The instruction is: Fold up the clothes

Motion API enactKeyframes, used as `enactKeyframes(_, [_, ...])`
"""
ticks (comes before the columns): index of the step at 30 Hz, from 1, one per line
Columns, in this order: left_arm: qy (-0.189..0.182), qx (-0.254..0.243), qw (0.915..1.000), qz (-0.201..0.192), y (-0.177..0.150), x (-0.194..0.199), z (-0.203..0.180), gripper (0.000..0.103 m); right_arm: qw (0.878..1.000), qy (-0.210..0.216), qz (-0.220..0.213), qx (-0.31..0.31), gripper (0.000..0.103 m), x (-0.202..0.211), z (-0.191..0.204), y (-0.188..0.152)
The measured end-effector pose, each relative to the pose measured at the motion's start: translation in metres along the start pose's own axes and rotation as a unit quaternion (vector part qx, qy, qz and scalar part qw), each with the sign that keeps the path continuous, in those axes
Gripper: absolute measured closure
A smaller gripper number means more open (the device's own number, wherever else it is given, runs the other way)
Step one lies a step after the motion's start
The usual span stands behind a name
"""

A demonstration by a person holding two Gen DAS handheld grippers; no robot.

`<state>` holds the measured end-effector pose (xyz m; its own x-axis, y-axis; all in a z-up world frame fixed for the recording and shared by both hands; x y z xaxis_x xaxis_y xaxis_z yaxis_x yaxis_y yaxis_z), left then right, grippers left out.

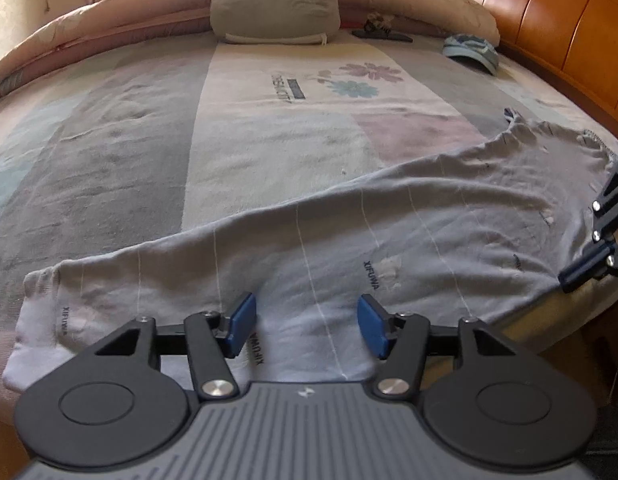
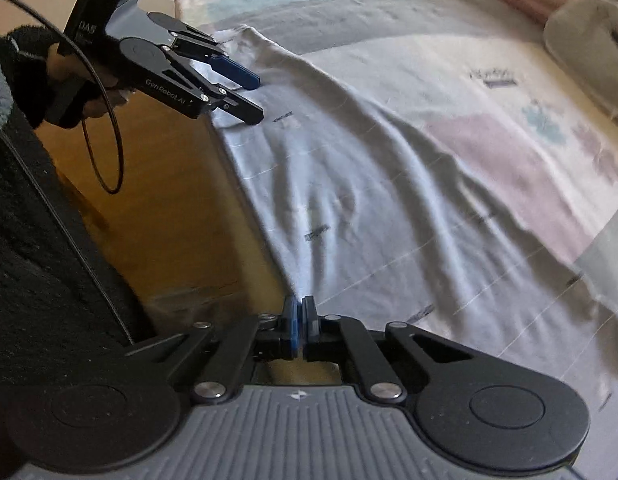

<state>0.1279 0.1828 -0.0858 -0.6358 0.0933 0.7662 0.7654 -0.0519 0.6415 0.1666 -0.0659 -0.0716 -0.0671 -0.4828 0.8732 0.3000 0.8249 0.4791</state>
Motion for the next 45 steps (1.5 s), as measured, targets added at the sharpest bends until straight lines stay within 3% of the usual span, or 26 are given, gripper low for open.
enactKeyframes(3, [-0.015,-0.015,0.9991,-0.037,0.016,0.008,-0.008,0.043,1.000,-0.002,-0.016,-0.023,0.099,0.009,-0.006,0.002])
enactKeyframes(5, [-0.033,-0.021,0.9982,-0.044,0.023,0.001,-0.015,0.040,0.997,-0.029,-0.044,-0.056,0.085,0.022,-0.019,0.003])
enactKeyframes(10, [-0.058,-0.035,0.9974,-0.023,0.016,-0.023,-0.032,0.041,0.979,-0.147,-0.044,-0.137,0.070,0.012,-0.052,-0.018])
enactKeyframes(13, [-0.055,-0.041,0.9975,-0.017,-0.002,-0.013,-0.034,0.035,0.965,-0.146,-0.082,-0.202,0.056,0.019,-0.047,-0.040])
enactKeyframes(16, [-0.065,-0.038,0.9971,0.011,-0.002,-0.003,-0.028,0.035,0.962,-0.146,-0.081,-0.217,0.047,0.027,-0.038,-0.049])
enactKeyframes(18, [-0.063,-0.040,0.9972,-0.006,0.010,0.002,-0.020,0.035,0.958,-0.142,-0.078,-0.235,0.047,0.030,-0.047,-0.037])
enactKeyframes(21, [-0.045,-0.018,0.9980,-0.041,0.032,0.000,-0.002,0.035,0.949,-0.177,-0.116,-0.236,0.040,0.031,-0.068,-0.007])
enactKeyframes(23, [-0.039,0.009,0.9982,-0.046,0.037,-0.008,0.011,0.035,0.943,-0.192,-0.117,-0.243,0.032,0.017,-0.082,0.011])
enactKeyframes(25, [-0.043,0.037,0.9977,-0.035,0.032,-0.018,0.022,0.035,0.941,-0.192,-0.111,-0.257,0.031,-0.004,-0.093,0.025])
enactKeyframes(27, [-0.039,0.057,0.9971,-0.032,0.025,-0.026,0.029,0.034,0.938,-0.200,-0.096,-0.268,0.018,-0.024,-0.098,0.030])
enactKeyframes(28, [-0.046,0.062,0.9963,-0.038,0.024,-0.026,0.031,0.031,0.937,-0.207,-0.102,-0.261,0.002,-0.028,-0.096,0.029])
enactKeyframes(34, [-0.060,0.095,0.9926,-0.047,0.041,-0.039,0.041,0.030,0.930,-0.225,-0.102,-0.272,0.000,-0.036,-0.093,0.030])
enactKeyframes(38, [-0.076,0.088,0.9912,-0.062,0.044,-0.018,0.039,0.030,0.928,-0.230,-0.110,-0.272,0.000,-0.036,-0.092,0.030])
enactKeyframes(40, [-0.098,0.086,0.9896,-0.062,0.040,-0.011,0.039,0.029,0.927,-0.232,-0.113,-0.271,0.000,-0.035,-0.091,0.029])
enactKeyframes(43, [-0.094,0.103,0.9900,-0.017,0.019,-0.018,0.045,0.031,0.927,-0.233,-0.115,-0.269,0.000,-0.035,-0.090,0.028])
enactKeyframes(45, [-0.107,0.116,0.9872,-0.024,0.007,-0.010,0.051,0.028,0.928,-0.232,-0.108,-0.271,0.000,-0.034,-0.090,0.029])
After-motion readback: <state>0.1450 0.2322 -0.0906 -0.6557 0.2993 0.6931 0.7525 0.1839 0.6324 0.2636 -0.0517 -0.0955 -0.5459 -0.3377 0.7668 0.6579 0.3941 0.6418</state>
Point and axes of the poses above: each gripper's, at about its wrist camera, not at the fingertips, and x roughly against the way its jaws point, z to its left, y to its top, the point moved 3 cm from there along -x, roughly the way its jaws point, and after that the axes turned 1 degree about -y, right-handed, at the moved point
